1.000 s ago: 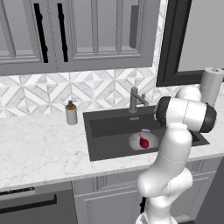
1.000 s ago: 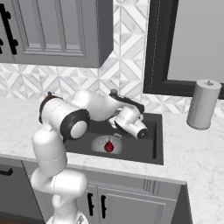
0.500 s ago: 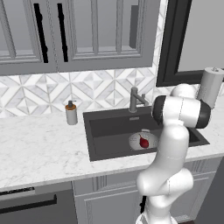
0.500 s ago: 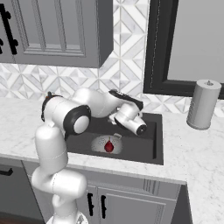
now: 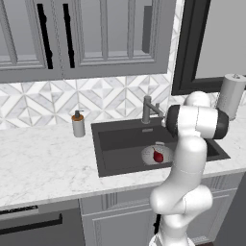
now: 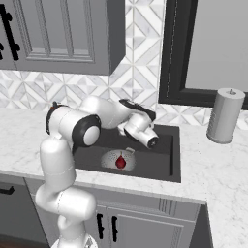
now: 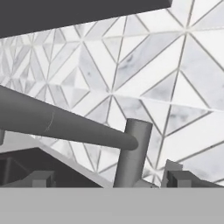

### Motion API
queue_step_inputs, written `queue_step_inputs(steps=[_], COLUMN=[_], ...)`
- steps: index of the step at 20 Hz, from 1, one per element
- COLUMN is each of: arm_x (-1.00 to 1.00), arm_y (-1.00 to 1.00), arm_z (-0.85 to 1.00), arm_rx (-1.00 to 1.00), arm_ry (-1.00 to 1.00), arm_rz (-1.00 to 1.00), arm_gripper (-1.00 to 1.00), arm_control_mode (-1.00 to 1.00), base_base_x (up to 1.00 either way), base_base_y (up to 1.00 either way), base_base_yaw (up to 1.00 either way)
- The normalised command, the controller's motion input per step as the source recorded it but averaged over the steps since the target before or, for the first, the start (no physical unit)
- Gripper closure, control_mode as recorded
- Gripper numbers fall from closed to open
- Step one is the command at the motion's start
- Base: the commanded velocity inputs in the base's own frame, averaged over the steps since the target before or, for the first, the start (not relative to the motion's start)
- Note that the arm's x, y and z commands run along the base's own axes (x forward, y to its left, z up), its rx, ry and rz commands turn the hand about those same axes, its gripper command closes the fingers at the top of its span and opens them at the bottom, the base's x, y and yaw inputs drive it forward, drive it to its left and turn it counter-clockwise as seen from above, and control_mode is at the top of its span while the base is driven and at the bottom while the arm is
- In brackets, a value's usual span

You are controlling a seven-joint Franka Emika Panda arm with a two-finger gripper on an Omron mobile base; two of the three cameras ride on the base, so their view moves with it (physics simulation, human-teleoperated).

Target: Put the colander in the sink, put the pear in the colander, and turn on the sink faucet and pour water over the colander.

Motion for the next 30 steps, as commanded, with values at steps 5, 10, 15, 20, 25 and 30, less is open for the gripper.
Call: queue_step_inputs(steps=[5,10,15,20,25,30], arm_x=[0.16,0.2,0.16,0.13,0.16,0.04], arm_y=[0.01,0.0,0.0,0.0,-0.02,-0.1], arm_z=[0.1,0.11,0.01,-0.06,0.0,0.03], arm_rx=[0.07,0.06,0.05,0.04,0.02,0.0], arm_ry=[0.05,0.07,0.02,0.0,0.0,0.0], arm_rz=[0.0,0.0,0.0,0.0,0.0,0.0], arm_gripper=[-1.0,-1.0,-1.0,-1.0,-1.0,-1.0], arm_control_mode=[-1.0,-1.0,-1.0,-1.0,-1.0,-1.0], base_base_x=[0.0,0.0,0.0,0.0,0.0,0.0], base_base_y=[0.0,0.0,0.0,0.0,0.0,0.0], base_base_yaw=[0.0,0.0,0.0,0.0,0.0,0.0])
